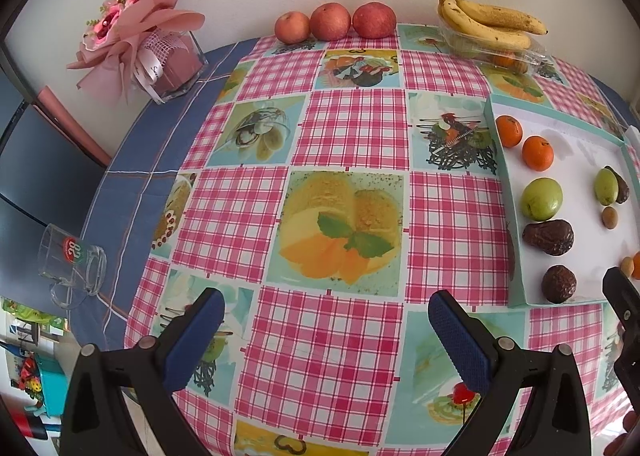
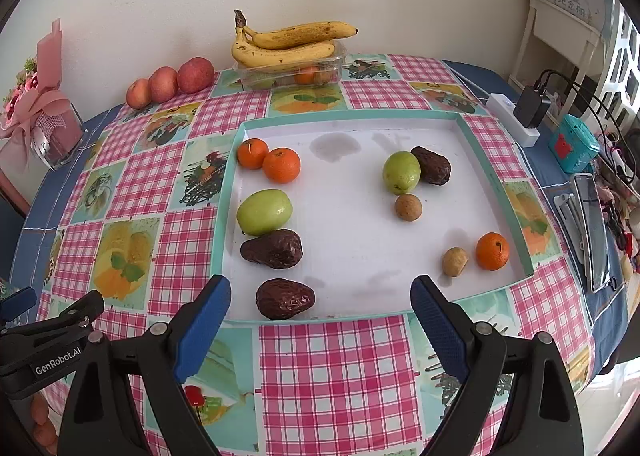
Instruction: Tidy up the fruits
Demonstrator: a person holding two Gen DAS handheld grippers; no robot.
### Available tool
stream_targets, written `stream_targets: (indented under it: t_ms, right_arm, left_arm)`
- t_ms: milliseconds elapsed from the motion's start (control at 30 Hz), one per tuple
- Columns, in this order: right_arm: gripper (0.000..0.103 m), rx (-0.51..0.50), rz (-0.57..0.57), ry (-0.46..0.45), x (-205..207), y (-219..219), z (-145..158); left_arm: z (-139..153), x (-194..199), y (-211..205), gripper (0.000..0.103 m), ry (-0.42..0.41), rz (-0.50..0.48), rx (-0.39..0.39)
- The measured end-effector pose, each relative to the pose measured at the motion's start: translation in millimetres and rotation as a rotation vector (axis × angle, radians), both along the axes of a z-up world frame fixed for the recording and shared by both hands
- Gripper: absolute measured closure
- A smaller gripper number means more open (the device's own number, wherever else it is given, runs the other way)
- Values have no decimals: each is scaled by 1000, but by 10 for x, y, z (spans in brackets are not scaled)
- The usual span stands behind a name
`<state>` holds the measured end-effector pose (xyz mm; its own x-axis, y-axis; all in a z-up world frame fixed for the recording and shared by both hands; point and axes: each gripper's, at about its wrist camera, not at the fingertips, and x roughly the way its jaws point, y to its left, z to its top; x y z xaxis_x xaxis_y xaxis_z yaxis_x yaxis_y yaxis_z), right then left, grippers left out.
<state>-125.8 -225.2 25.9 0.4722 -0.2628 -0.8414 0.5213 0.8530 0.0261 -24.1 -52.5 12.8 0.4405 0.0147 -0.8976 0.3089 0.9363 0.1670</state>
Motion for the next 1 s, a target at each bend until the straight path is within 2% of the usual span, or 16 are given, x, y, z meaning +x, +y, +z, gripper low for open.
stream_targets:
  t_ms: [1000]
  right_arm:
    - [11,-2,-1,-2,-13,-12,7]
  left_arm:
    - [21,1,20,0,-1,5,-12]
